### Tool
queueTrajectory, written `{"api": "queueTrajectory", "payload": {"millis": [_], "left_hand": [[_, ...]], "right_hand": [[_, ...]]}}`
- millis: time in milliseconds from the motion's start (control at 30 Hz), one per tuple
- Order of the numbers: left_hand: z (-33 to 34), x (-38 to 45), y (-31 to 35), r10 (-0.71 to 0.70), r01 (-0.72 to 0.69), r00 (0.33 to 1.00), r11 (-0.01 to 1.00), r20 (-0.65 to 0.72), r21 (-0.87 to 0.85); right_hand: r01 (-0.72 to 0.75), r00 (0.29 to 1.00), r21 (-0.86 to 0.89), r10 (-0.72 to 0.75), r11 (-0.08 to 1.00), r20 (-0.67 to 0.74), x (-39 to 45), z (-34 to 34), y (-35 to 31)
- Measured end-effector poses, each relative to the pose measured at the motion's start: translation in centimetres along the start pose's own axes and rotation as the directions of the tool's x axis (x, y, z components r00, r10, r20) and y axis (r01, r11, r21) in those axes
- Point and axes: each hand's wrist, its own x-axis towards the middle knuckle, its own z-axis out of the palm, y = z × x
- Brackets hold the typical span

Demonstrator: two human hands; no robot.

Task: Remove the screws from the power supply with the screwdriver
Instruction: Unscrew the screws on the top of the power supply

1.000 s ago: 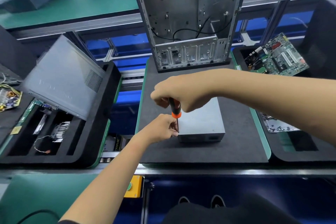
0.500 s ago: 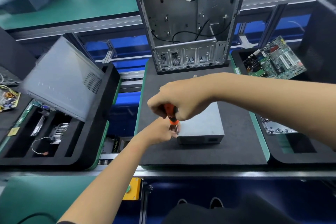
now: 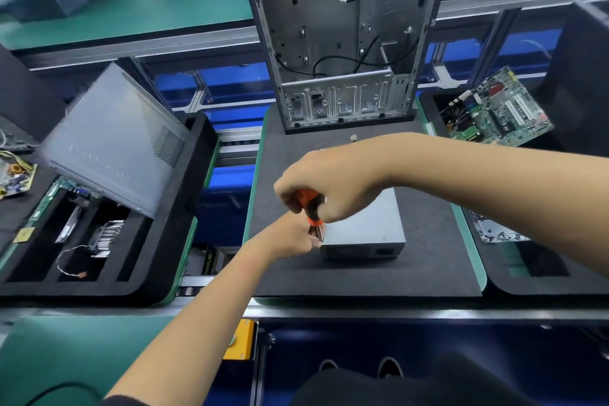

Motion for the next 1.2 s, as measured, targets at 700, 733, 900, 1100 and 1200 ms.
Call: {"api": "queueTrajectory", "payload": {"millis": [700,733,900,1100,1200], "left_hand": [[0.2,-0.5,-1.6,0.017,-0.023,0.999,0.978,-0.034,-0.208],[0.3,-0.6,-1.7,0.009,-0.018,0.999,0.974,-0.04,-0.224],[0.6,-0.9,-1.6,-0.009,-0.012,0.997,0.966,-0.08,-0.256],[0.8,-0.8,-1.6,-0.027,0.001,0.996,0.96,-0.09,-0.279],[0.9,-0.8,-1.7,-0.024,-0.003,0.996,0.957,-0.089,-0.29]], "right_hand": [[-0.063,0.995,-0.203,0.047,0.977,-0.084,1.8,-0.2,1.5],[-0.025,0.998,-0.185,0.013,0.982,-0.065,1.6,-0.6,1.5],[-0.015,1.0,-0.062,0.015,0.998,-0.007,1.2,-1.4,1.8],[-0.233,0.972,-0.366,0.205,0.901,-0.113,1.8,-0.1,1.0],[-0.182,0.983,-0.382,0.153,0.906,-0.105,2.2,0.1,1.1]]}}
